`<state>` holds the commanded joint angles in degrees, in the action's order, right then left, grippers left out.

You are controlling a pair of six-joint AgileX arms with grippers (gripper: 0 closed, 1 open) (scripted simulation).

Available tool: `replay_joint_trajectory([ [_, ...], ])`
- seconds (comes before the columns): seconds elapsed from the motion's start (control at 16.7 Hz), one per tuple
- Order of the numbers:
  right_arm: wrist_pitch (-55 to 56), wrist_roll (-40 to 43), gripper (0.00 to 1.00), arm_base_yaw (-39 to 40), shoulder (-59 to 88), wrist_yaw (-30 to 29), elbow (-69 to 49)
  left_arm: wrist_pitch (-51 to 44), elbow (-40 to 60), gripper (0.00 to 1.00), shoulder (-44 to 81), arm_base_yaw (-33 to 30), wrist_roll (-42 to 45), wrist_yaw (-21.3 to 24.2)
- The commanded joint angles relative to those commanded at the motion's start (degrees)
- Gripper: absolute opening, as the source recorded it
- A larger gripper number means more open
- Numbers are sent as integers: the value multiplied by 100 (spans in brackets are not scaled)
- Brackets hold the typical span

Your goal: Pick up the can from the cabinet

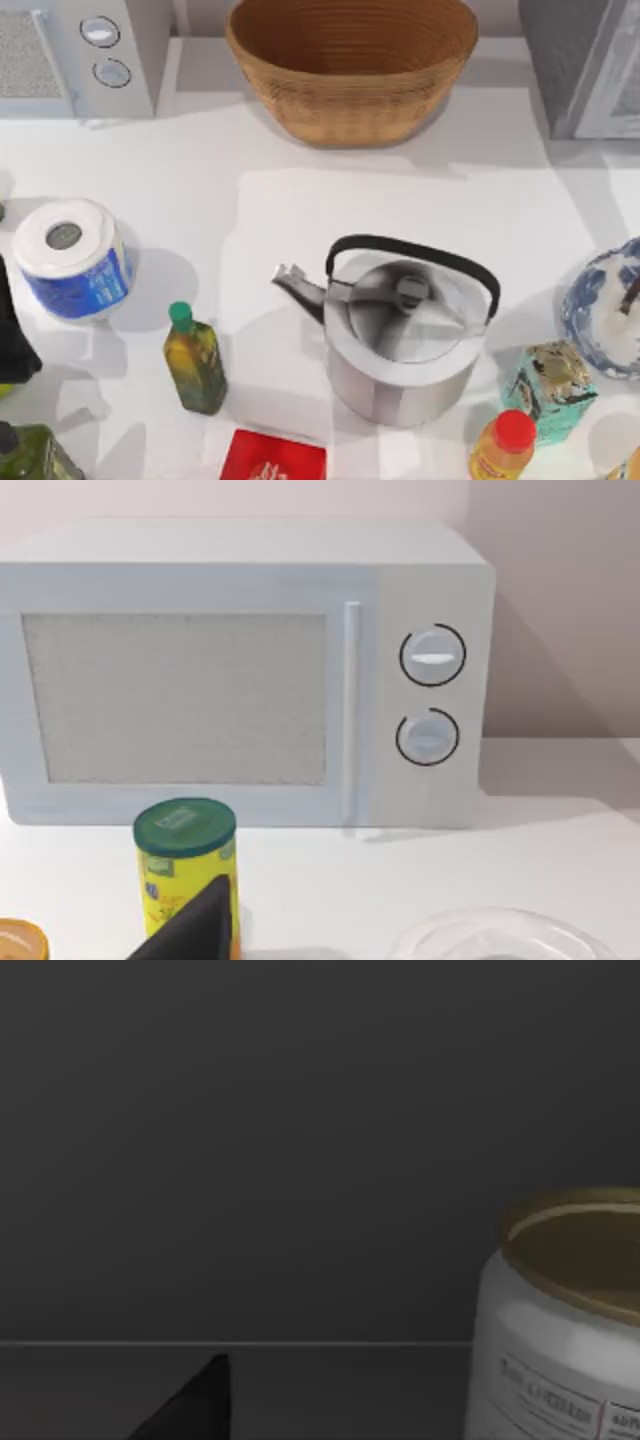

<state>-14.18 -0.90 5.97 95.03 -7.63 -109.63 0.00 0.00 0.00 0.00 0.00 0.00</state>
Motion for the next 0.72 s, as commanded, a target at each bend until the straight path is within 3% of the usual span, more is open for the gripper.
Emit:
replay_joint_trajectory([
  [0.3, 2, 0, 100, -20, 131, 18, -131, 0, 0, 100, 0, 0, 0, 0],
  [0.72, 2, 0, 47, -20, 131, 18, -131, 0, 0, 100, 0, 0, 0, 0],
])
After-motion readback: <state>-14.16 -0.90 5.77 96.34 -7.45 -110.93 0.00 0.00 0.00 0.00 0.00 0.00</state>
